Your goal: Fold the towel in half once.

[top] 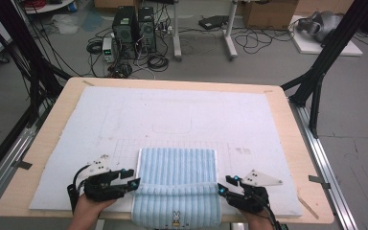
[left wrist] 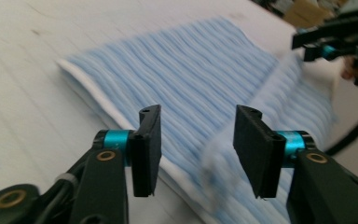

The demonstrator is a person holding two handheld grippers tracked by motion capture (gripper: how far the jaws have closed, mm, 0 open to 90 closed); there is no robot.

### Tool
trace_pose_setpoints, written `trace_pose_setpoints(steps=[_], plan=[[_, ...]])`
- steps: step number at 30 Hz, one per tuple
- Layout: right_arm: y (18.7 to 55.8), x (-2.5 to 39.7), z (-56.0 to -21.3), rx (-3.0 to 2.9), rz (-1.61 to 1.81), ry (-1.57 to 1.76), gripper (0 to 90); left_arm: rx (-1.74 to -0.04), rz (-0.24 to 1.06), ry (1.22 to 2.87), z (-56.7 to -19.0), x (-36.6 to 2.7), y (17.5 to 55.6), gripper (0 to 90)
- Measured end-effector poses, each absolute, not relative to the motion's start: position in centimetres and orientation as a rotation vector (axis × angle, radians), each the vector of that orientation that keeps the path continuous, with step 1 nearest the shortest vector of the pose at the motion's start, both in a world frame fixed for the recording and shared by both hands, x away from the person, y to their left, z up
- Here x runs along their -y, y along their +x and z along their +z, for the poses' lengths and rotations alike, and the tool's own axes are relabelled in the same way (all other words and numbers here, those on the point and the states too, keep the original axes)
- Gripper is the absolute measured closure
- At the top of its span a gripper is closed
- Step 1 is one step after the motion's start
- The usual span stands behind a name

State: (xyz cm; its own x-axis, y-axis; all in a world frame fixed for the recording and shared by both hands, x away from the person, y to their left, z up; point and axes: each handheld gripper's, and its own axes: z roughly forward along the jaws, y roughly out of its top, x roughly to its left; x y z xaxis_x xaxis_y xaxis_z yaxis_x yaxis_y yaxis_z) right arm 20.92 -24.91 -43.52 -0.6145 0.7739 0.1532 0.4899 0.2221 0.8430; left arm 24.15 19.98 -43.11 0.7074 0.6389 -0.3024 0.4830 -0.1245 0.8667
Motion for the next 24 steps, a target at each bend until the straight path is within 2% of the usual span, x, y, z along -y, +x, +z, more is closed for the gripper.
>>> trace_pose_setpoints(steps=[1,4,7,10,13,17,20,21,22,24], plan=[[21.2,25.2,-43.2,-2.168,1.352,1.214,44.7,-0.902,0.195,1.764,-42.9,-20.0,24.7,47.6],[22.3,25.6,-42.4,-2.107,1.355,1.261,40.6,-0.962,0.249,1.736,-42.2,-20.1,26.5,43.1],[23.8,25.2,-42.1,-2.09,1.302,1.296,38.8,-1.021,0.26,1.725,-42.2,-19.7,28.4,40.2],[25.7,24.4,-42.4,-2.097,1.259,1.356,37.3,-1.061,0.265,1.783,-43.0,-18.8,30.0,38.2],[27.5,23.2,-43.2,-2.14,1.213,1.393,37.0,-1.091,0.267,1.855,-43.9,-17.8,31.1,38.1],[29.4,21.7,-43.9,-2.193,1.127,1.431,42.4,-1.108,0.298,1.948,-45.0,-17.0,31.7,40.5],[30.1,20.9,-44.5,-2.22,1.046,1.426,50.3,-1.061,0.384,2.002,-44.9,-16.7,31.2,52.1],[30.0,20.7,-44.5,-2.213,1.024,1.41,51.6,-1.034,0.327,1.998,-44.9,-16.7,31.2,65.1],[29.9,20.6,-44.5,-2.213,1.013,1.398,55.7,-1.031,0.297,1.995,-45.0,-16.6,31.1,82.1],[29.8,20.7,-44.5,-2.235,1.038,1.387,75.6,-1.015,0.336,2.005,-45.0,-16.2,30.9,85.1]])
